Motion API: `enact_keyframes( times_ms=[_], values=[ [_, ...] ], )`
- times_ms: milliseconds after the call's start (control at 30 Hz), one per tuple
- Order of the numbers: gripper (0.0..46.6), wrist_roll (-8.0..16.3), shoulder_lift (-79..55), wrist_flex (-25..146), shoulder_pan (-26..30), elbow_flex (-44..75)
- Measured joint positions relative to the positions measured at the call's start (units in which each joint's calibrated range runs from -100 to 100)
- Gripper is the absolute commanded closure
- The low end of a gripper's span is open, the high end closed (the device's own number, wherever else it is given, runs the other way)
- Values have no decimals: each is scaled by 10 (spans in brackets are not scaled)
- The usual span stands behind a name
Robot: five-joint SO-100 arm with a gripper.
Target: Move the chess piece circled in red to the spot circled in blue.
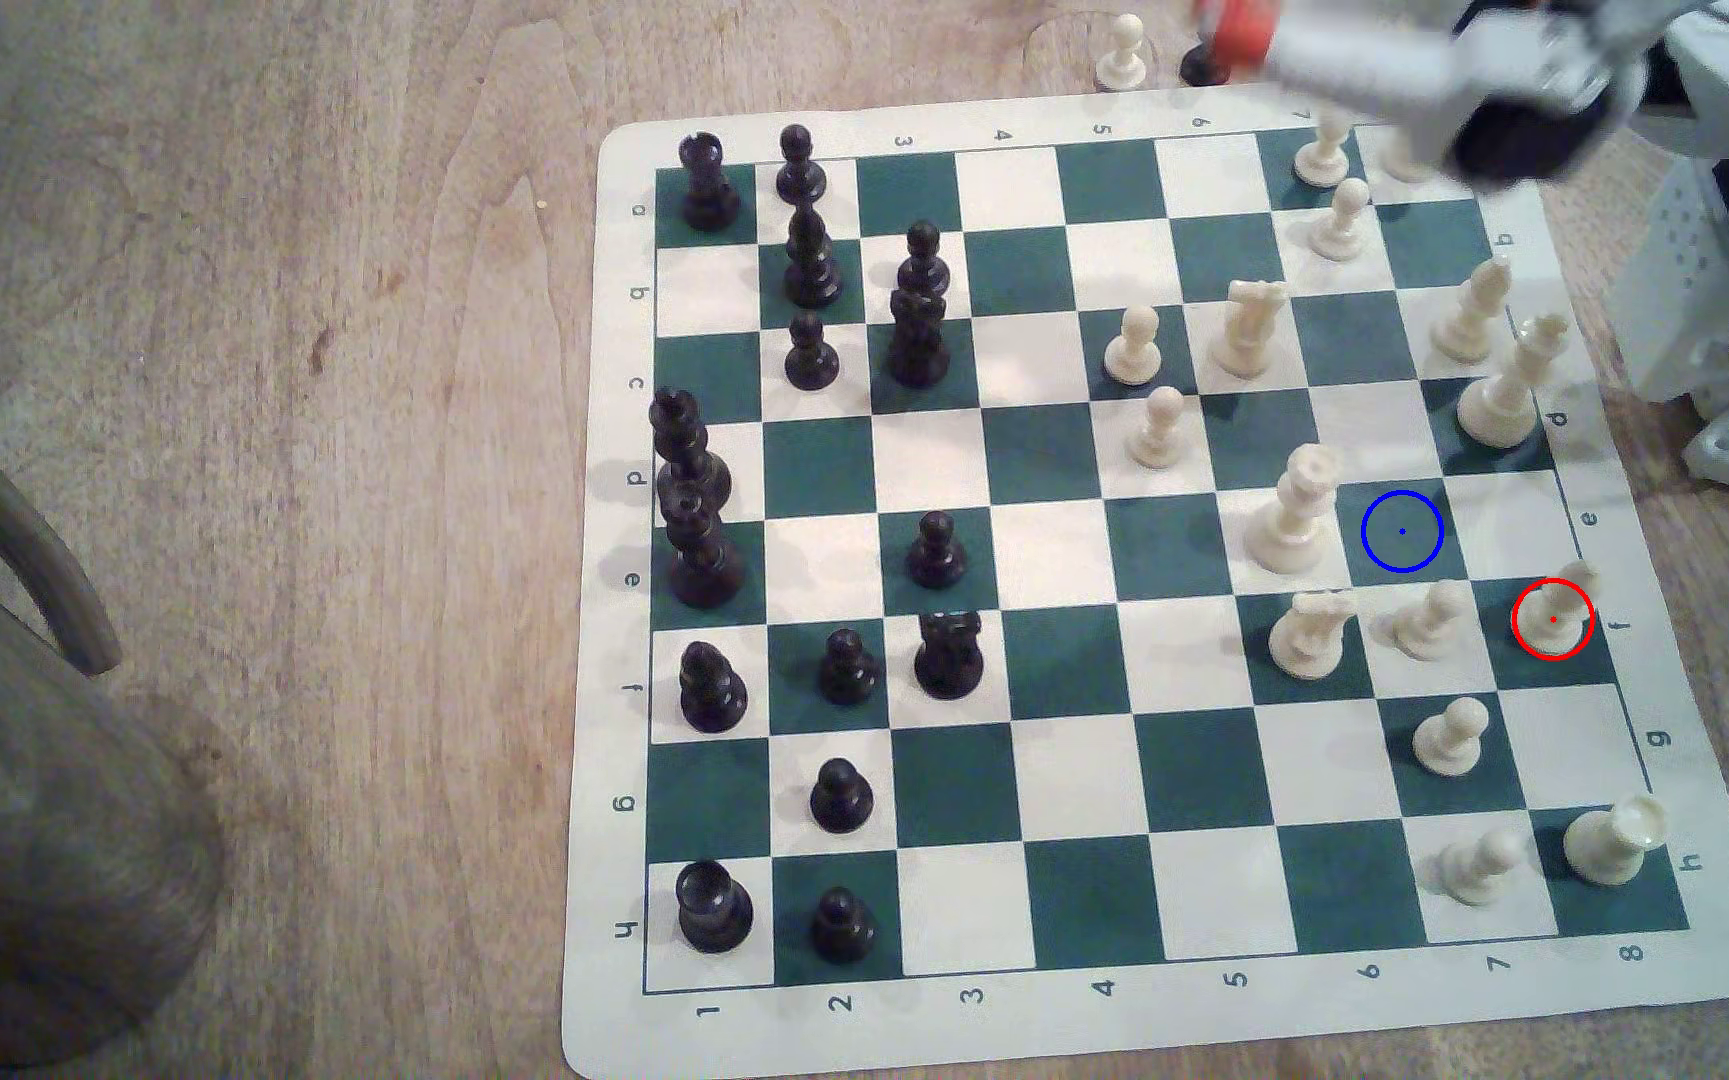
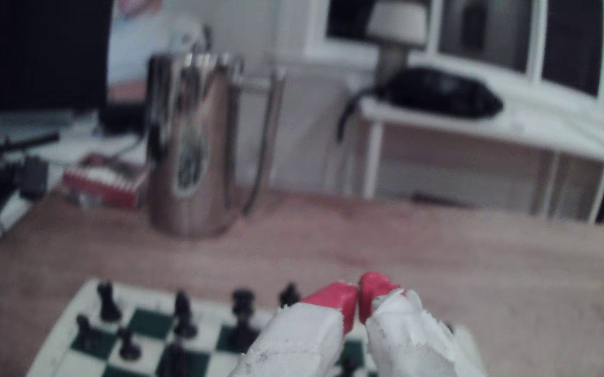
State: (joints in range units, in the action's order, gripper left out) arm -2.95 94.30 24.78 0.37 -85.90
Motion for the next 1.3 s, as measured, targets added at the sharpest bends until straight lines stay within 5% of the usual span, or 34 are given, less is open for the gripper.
enact_keyframes(
  times_ms=[100,300,733,867,1000,1300],
  values=[
    [465,16,-31,153,24,92],
    [465,86,-156,461,125,343],
    [464,206,-333,665,209,430],
    [454,225,-380,646,209,431],
    [375,228,-423,643,222,431],
    [319,228,-471,661,324,431]
  ],
)
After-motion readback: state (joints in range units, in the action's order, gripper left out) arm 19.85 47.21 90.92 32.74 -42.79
